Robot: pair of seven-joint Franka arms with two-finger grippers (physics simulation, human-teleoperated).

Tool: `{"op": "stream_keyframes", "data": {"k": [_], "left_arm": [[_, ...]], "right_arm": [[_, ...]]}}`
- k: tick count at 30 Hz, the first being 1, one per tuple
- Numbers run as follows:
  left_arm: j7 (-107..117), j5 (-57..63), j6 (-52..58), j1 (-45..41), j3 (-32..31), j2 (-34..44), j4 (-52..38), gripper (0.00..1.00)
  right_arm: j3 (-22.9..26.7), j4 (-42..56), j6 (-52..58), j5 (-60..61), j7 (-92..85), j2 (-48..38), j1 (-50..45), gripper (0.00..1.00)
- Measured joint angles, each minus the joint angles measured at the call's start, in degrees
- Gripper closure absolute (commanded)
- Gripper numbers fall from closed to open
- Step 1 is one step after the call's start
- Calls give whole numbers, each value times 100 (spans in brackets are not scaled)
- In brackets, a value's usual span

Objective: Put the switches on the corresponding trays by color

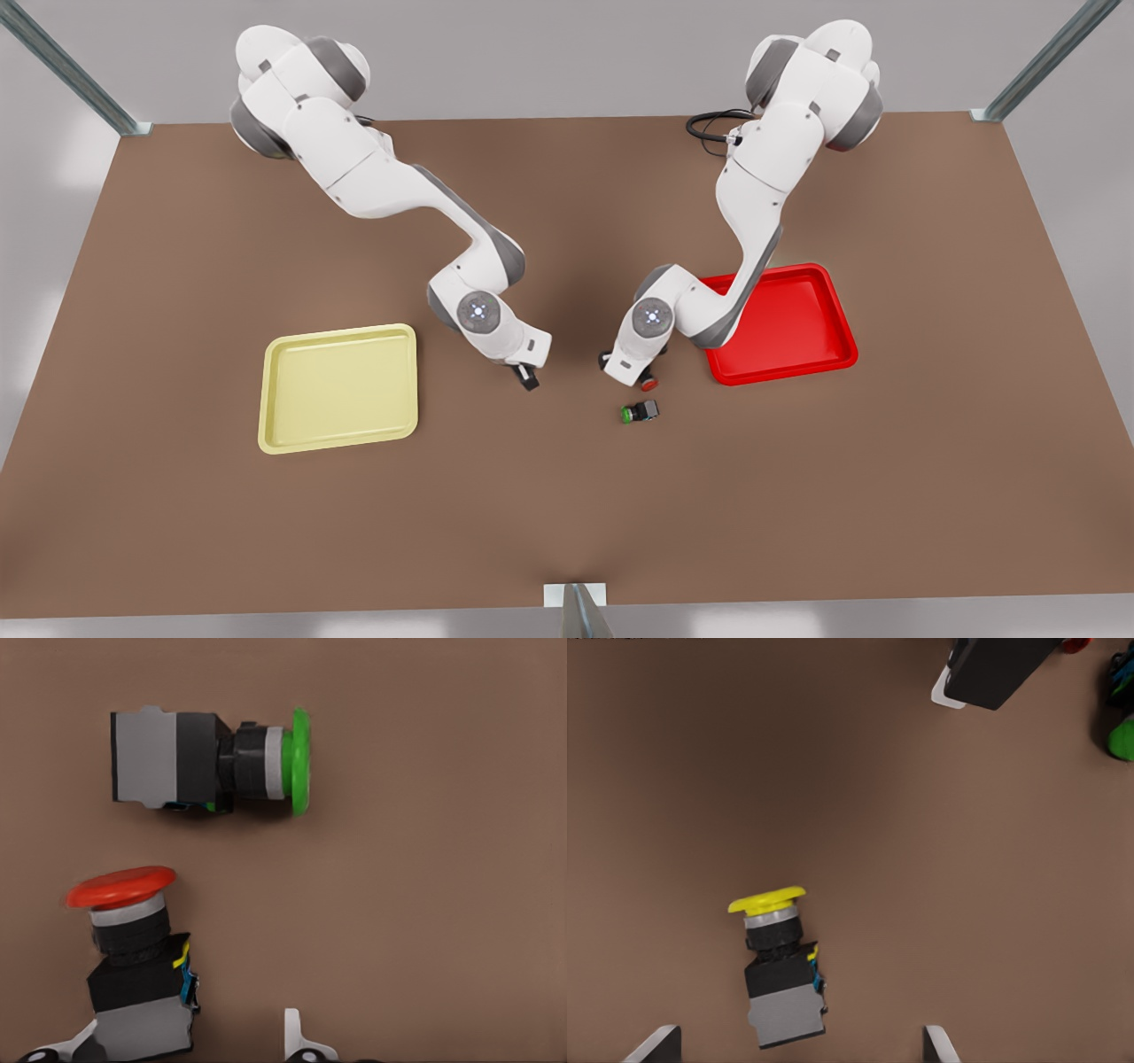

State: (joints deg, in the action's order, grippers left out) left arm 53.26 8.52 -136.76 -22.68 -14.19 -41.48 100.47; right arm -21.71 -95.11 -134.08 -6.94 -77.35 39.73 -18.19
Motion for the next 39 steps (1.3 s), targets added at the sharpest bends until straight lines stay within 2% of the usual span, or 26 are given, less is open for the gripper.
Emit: {"op": "stream_keyframes", "data": {"k": [10, 15, 19, 21, 22, 24, 25, 35, 38, 39], "left_arm": [[624, 523, 9, 1, 74, 79, -36, 19], [650, 737, 6, -8, 57, 40, -158, 21], [691, 787, 17, -78, 48, 45, -229, 33], [712, 795, 18, -114, 48, 21, -229, 46], [712, 797, 17, -118, 48, -8, -229, 47], [712, 800, 1, -127, 48, -51, -229, 49], [712, 798, -5, -123, 47, -58, -237, 49], [709, 810, 0, -134, 56, -102, -406, 56], [712, 814, -4, -193, 56, -156, -405, 56], [713, 818, 1, -193, 49, -159, -405, 61]], "right_arm": [[0, -96, -276, -35, 18, 263, -79, 0], [0, -78, -385, -220, 9, 421, -79, 0], [0, -42, -433, -246, 9, 552, -88, 0], [0, -43, -435, -316, 9, 576, -88, 0], [0, -43, -435, -333, 9, 573, -88, 5], [0, -10, -435, -500, 9, 579, -92, 48], [-7, -8, -435, -501, 9, 580, -97, 55], [-10, 26, -333, -474, 37, 571, -87, 56], [-18, 38, -310, -443, 69, 547, -80, 50], [-28, 29, -129, -444, 207, 482, -65, 50]]}}
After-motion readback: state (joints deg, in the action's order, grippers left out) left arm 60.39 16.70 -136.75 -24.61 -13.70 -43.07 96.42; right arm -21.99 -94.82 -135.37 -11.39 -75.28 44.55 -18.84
